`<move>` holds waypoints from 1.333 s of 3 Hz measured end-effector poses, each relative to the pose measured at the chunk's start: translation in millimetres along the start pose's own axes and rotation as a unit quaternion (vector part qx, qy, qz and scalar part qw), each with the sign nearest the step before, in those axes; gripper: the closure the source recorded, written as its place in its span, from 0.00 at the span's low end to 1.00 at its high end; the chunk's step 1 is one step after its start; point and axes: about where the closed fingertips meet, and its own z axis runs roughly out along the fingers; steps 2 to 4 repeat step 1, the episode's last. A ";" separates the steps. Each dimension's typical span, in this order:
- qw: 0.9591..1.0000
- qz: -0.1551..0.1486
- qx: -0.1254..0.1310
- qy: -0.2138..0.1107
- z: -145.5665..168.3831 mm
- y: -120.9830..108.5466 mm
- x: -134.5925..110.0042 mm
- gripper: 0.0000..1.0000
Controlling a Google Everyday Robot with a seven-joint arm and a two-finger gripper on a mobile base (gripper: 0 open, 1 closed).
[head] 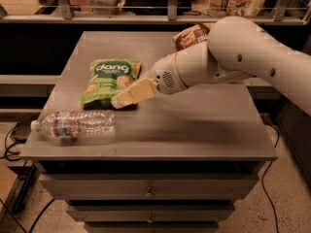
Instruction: Move green rice chip bag near water bottle
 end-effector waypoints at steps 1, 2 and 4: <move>1.000 0.000 0.000 0.000 0.1 0.2 -0.1 0.00; 1.000 0.000 0.000 0.000 0.1 0.2 -0.1 0.00; 1.000 0.000 0.000 0.000 0.1 0.2 -0.1 0.00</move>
Offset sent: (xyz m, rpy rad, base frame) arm 0.0000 0.0000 0.0000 0.0000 0.0000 0.0000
